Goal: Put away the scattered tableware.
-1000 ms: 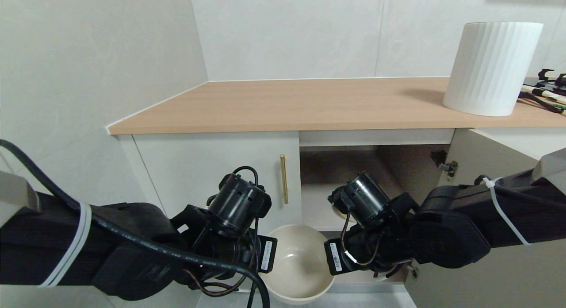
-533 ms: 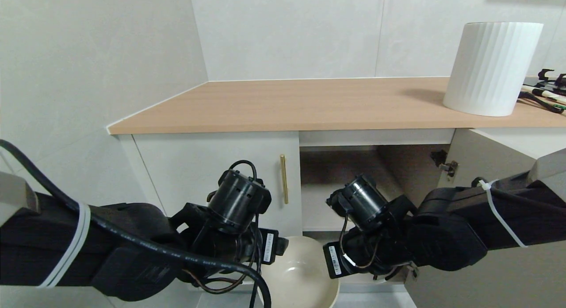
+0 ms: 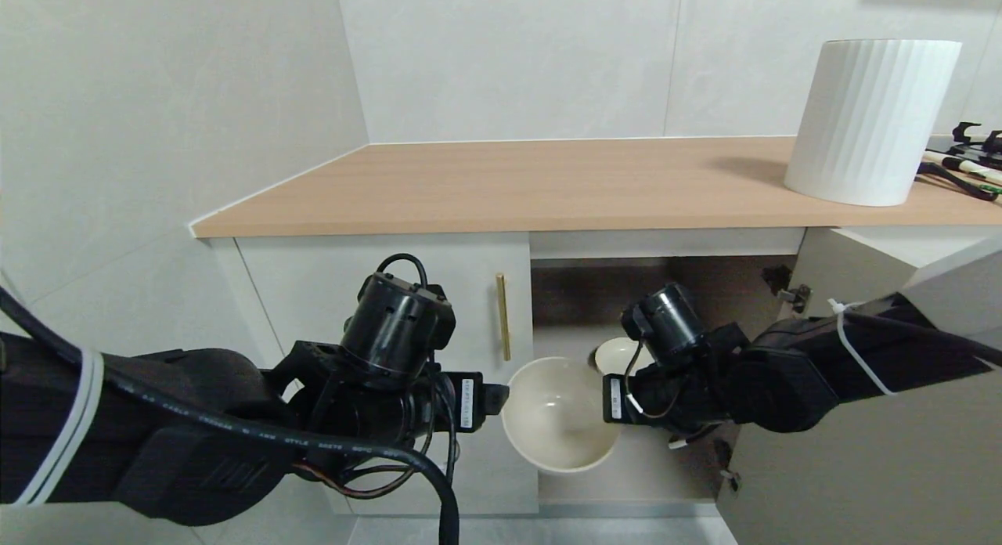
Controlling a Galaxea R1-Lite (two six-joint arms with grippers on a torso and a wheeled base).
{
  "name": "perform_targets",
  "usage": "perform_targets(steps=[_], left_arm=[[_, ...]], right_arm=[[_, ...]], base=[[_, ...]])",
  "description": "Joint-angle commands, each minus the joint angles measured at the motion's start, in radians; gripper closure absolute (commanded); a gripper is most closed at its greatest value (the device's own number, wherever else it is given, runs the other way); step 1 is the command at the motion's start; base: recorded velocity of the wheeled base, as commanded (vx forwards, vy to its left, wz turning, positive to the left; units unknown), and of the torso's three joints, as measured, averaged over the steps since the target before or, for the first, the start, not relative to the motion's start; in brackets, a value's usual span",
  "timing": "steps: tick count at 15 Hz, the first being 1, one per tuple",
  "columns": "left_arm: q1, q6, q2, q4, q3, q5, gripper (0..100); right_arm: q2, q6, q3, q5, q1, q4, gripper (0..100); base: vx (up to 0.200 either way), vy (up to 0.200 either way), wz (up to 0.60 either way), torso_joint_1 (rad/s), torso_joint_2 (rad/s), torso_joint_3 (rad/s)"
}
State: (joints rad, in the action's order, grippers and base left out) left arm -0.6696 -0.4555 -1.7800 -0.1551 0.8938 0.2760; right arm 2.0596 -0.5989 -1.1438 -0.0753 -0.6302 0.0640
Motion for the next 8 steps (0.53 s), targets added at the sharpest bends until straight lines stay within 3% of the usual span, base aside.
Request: perform_targets(steps=[1,4,8], left_arm=[[0.002,-0.002,0.01,0.0,0.0,0.0,0],[0.002,-0.002,0.017,0.0,0.0,0.0,0],[0.002,-0.002,0.019,0.0,-0.001,0.0,0]], right_arm=[[0.113,-0.047,-0.001,-0.04,0.104,0.097,100],[0.194,-0.048,-0.033,-0.061,0.188,0.229,100],[0.255,-0.068,-0.123,-0.09,0.256,0.238,100]], base=[[0.0,0.0,0.0,0.0,0.0,0.0],[0.0,0.0,0.0,0.0,0.0,0.0],[0.0,0.0,0.0,0.0,0.0,0.0]])
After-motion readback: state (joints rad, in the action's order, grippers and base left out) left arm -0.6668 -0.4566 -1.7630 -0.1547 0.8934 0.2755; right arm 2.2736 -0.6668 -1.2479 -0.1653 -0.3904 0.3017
